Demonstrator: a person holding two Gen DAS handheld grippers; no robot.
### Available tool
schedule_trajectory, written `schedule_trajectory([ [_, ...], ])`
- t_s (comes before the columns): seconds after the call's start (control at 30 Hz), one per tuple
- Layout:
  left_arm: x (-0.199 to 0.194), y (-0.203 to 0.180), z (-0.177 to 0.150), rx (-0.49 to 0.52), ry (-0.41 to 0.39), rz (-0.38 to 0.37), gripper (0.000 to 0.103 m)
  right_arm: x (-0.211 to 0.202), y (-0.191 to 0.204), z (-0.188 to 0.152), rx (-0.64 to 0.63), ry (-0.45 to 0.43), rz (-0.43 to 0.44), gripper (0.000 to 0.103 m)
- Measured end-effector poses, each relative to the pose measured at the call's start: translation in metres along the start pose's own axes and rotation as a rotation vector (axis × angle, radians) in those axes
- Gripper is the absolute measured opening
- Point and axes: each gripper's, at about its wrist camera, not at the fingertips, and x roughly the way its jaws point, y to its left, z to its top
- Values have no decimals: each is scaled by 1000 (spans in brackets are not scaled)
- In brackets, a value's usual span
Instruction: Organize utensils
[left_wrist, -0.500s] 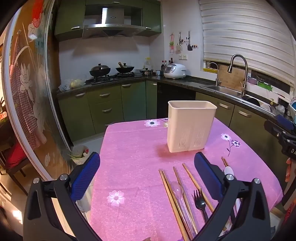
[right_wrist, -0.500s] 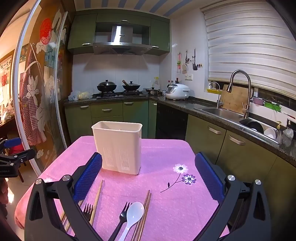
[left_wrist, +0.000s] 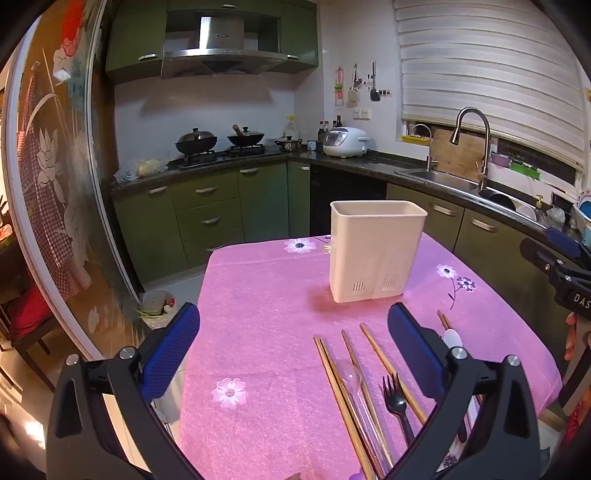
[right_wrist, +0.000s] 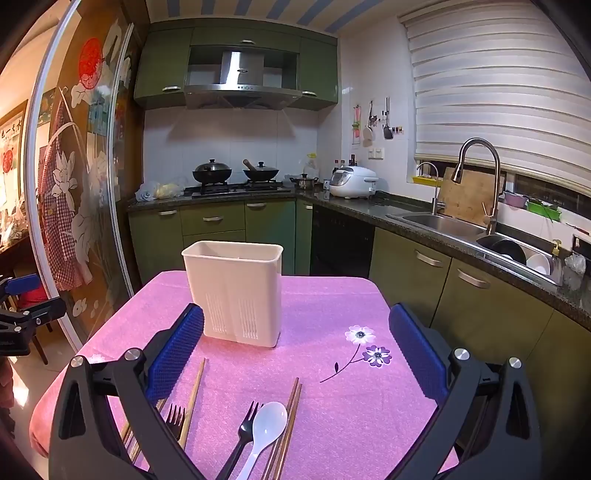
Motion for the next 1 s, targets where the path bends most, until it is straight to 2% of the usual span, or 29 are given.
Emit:
schedule_trajectory([
  [1.0,-2,-2,2,9,6,-7,97,0,-3,-1,8,0,2,99],
])
